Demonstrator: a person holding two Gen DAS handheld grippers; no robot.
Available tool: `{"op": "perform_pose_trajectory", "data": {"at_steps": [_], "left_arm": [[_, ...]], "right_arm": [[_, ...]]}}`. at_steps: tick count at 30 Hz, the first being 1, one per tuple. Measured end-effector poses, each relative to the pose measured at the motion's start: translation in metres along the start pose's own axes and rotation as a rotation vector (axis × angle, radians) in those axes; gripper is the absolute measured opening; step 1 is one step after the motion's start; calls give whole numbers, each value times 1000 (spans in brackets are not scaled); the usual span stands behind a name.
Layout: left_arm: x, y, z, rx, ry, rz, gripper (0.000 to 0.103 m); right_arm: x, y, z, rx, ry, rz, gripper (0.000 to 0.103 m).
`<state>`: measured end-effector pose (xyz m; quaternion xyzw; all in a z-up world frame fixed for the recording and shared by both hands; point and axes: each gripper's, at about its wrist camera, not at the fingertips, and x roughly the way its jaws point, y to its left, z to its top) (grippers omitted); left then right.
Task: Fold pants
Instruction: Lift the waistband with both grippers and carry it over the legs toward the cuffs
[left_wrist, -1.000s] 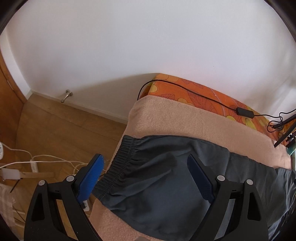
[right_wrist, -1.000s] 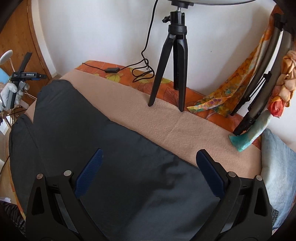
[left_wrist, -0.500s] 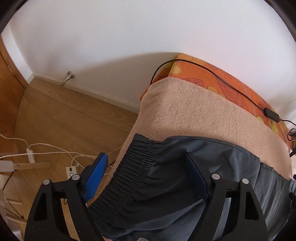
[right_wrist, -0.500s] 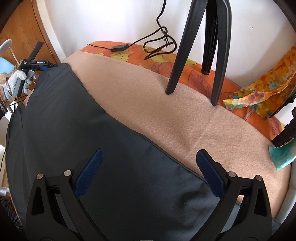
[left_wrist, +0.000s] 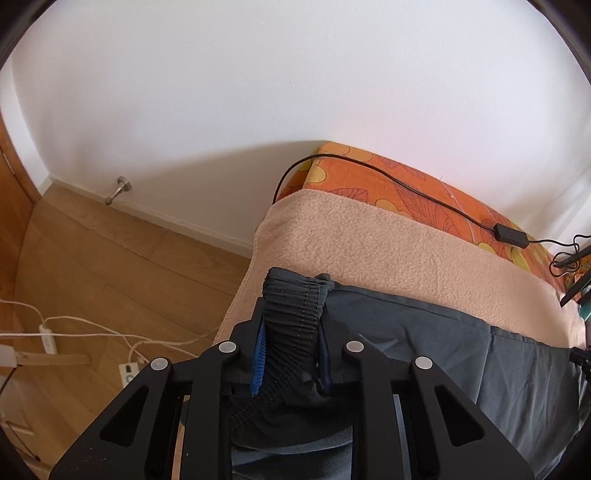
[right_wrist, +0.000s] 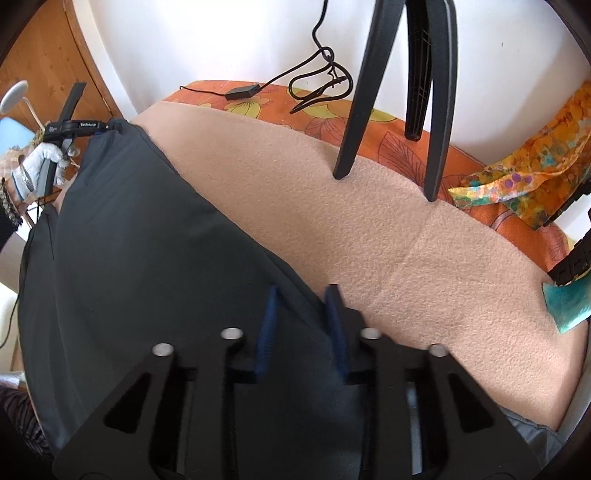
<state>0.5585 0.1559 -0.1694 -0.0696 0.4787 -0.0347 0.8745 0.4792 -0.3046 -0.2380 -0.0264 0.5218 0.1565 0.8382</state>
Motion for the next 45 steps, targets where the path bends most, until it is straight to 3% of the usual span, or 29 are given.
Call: {"op": "perform_pose_trajectory", "data": {"at_steps": [4,7,15,19,25,35,41,43,45], "left_arm": [[-12,-3,2,26,-34,-21,17],[-31,-3,1,21,-66,-48,16],[-96,10,-23,17,-151,-112,12],[-132,16,-49,30,-187,-126,12],[-169,28,-98,24,-235,-138,12],[-194,59,-194,-23,-263,-194,14],[-202,62,-245,-13,-238,-198,26],[-204,66,-260,-35,-219,-176,51],[-208,75,-277,-67,-205,-178,53]], "right_arm": [[-4,3,-4,-3,-4,-21,4],[-19,13,-4,-5,-42,-34,3],[-108,46,-21,1,-176,-7,2],[-156,75,-38,-4,-219,17,2],[-195,124,-77,-51,-212,18,2],[-193,173,-152,-81,-119,20,2],[-187,189,-185,-98,-49,-6,2],[-186,193,-195,-100,-36,-15,2],[-186,196,-203,-107,-27,-28,2]]}}
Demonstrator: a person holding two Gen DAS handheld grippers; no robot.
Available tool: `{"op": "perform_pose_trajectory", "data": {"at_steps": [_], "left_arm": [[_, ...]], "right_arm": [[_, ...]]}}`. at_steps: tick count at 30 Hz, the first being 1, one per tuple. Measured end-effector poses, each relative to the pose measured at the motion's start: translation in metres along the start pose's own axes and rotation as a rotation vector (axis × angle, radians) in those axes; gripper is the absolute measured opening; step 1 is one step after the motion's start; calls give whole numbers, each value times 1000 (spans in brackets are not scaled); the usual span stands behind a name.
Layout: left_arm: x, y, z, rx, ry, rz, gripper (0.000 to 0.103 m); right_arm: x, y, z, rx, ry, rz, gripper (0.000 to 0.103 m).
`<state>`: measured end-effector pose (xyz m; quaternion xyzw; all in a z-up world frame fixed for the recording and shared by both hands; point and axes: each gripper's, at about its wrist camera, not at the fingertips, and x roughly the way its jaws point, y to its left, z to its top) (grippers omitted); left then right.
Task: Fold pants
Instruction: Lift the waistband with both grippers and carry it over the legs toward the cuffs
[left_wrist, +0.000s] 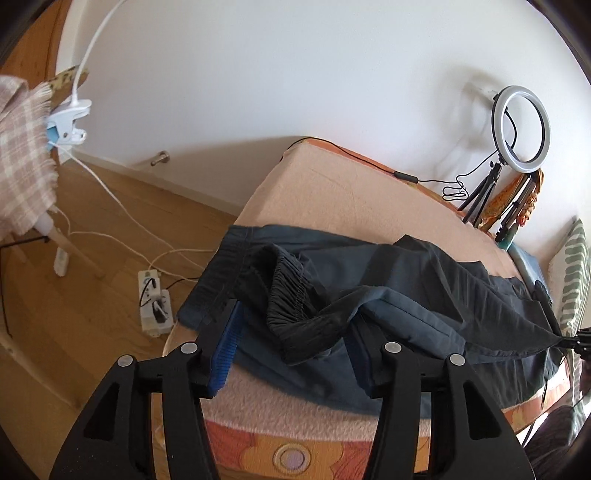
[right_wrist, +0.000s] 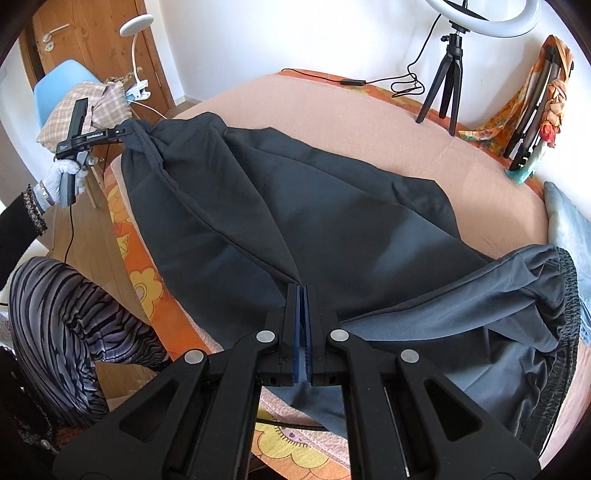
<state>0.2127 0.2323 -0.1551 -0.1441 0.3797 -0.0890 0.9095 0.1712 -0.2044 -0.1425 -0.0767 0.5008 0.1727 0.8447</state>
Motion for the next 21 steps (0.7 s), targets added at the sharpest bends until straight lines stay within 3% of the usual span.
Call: {"op": "perform_pose_trajectory", "data": {"at_steps": [3,6,10,12,16,21], "left_arm": [[-10,12,-19,-57,36,-12,53],[-21,23,-30,-172,33,-96,53],[-27,27,-25,-274,5,-164,53],[-19,32,-20,-350,36,-192,57],[-5,39,-27,-474,83,-150,57],[2,39,-35,-557,67,-180,54]], "right_arm": [[-2,2,-9,4,14,-8,2],[-3,5,-16,-1,22,-12,2],[0,15,-21,-21,37,-22,2],[1,19,-21,-25,36,-21,2],[-2,23,-22,-25,19,-27,2],[-4,19,-23,-1,3,-27,2]]}}
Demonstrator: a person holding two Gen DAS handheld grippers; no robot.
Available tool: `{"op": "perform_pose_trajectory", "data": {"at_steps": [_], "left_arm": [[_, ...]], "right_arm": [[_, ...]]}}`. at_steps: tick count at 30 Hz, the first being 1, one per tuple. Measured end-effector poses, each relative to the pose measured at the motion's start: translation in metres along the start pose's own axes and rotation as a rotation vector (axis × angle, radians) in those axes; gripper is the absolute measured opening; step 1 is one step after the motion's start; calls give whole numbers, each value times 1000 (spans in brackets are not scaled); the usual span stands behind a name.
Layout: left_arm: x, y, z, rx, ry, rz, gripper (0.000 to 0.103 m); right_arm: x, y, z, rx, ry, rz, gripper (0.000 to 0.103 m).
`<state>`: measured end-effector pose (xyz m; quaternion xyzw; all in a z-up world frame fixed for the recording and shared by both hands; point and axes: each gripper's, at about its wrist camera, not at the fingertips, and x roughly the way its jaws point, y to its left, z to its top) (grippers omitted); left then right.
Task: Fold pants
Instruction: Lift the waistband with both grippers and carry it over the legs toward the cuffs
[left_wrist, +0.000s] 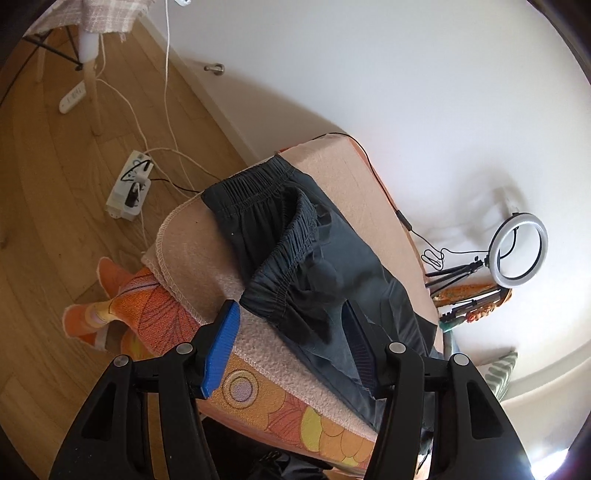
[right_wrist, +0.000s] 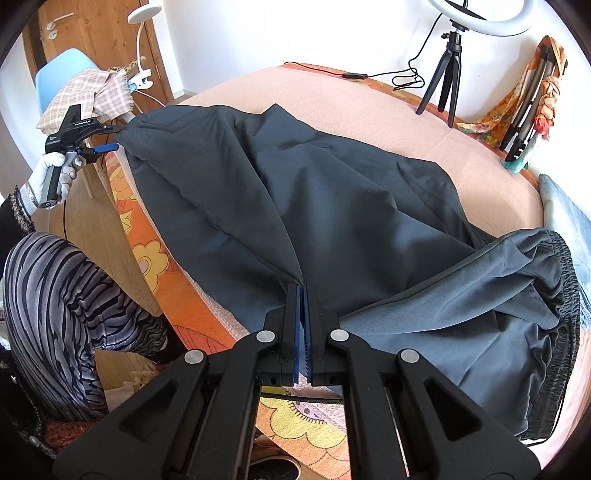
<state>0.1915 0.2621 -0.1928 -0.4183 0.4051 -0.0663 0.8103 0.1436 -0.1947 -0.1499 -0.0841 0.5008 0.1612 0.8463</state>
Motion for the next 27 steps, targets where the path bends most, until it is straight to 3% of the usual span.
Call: {"op": "perform_pose_trajectory", "data": {"at_steps": [1,3,6,8,12,19,22,27], "left_arm": [[0,0,0,-5,-10,7,53],[-1,-2,1,7,-47,36,25],[-7,-18,3,104,-115,64,18],[-9,-34,3,193,-133,80,8],[-10,-62,14,308,-161,63,8],[-20,-79,49,381,-242,40,7],[-15,-52,62,312,-222,62,7],[7,-9,51,283,-136,164,7]], "right_arm": [[1,0,0,2,1,0,2],[2,0,0,-3,3,1,2],[2,2,1,-14,0,0,2],[1,2,0,-10,-4,6,3],[0,-2,-1,16,-12,17,3],[-5,3,6,26,-56,-14,2],[-6,10,12,29,-70,9,2],[10,26,7,-34,-4,6,2]]}}
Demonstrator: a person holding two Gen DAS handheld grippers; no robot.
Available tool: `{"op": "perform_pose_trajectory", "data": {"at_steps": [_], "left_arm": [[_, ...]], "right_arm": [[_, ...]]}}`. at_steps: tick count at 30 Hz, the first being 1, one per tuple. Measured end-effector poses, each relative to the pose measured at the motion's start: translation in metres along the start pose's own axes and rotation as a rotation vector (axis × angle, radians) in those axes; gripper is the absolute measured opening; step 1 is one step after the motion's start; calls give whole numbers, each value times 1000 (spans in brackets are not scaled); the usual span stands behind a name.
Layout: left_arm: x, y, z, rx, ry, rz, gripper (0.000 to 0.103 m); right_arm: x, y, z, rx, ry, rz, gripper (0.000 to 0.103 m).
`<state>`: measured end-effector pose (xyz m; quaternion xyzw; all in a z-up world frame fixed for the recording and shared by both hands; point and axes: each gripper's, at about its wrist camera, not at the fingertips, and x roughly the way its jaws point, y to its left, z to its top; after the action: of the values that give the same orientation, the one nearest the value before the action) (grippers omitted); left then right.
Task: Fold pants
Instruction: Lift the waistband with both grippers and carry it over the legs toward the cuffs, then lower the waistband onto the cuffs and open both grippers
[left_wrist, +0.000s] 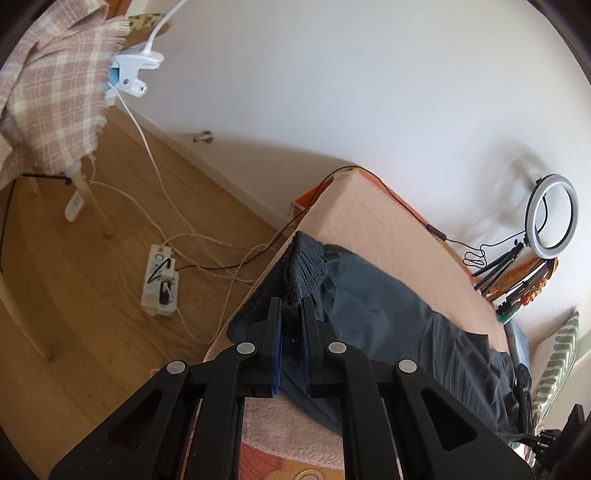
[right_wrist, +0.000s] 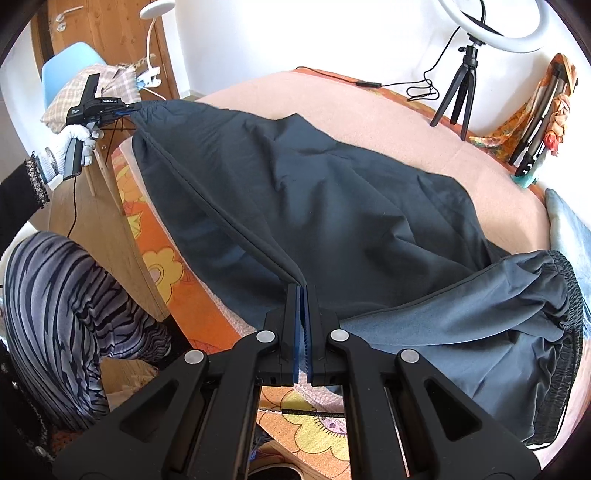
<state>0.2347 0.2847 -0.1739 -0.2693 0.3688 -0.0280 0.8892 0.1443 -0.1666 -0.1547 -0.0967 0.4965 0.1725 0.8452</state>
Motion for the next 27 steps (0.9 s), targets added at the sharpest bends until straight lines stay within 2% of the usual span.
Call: {"op": "perform_pose_trajectory", "data": {"at_steps": [3,6,9,10,11,13,14,15,17,19,21,23,24,27], "left_arm": [[4,5,-6,8,15,18,8],[2,-1,-6,63,30,66,15],[-11,-6,2,86,-2,71,16],[-16,-8,6,83,-13,70,20],[-21,-10,10,77,-23,72,29],[-31,-20,19,88,-39,65,34],[-37,-29,23,112,-48,55,35],[-41,-40,26,137,-55,43,36],[-47,-64,31,186,-54,-8,41],[-47,-93,33,236,-28,-68,43],[-41,-125,32,297,15,-132,45],[-33,-156,29,342,60,-201,59],[-28,-171,27,362,83,-236,61],[-16,-217,20,418,133,-322,62]], "right_arm": [[8,0,-6,2,37,5,2],[14,1,-10,12,62,3,2],[17,3,-14,21,75,7,3],[16,3,-15,35,67,-1,3],[15,1,-16,59,57,3,3],[8,-5,-17,118,24,16,5],[4,-7,-18,147,4,18,9],[-2,-10,-19,174,-19,20,12],[-14,-16,-24,231,-63,20,30],[-28,-24,-28,291,-107,16,43],[-41,-33,-33,345,-143,13,44],[-54,-43,-38,389,-175,-8,46],[-60,-48,-41,411,-186,-21,47],[-74,-68,-52,484,-210,-63,55]]}}
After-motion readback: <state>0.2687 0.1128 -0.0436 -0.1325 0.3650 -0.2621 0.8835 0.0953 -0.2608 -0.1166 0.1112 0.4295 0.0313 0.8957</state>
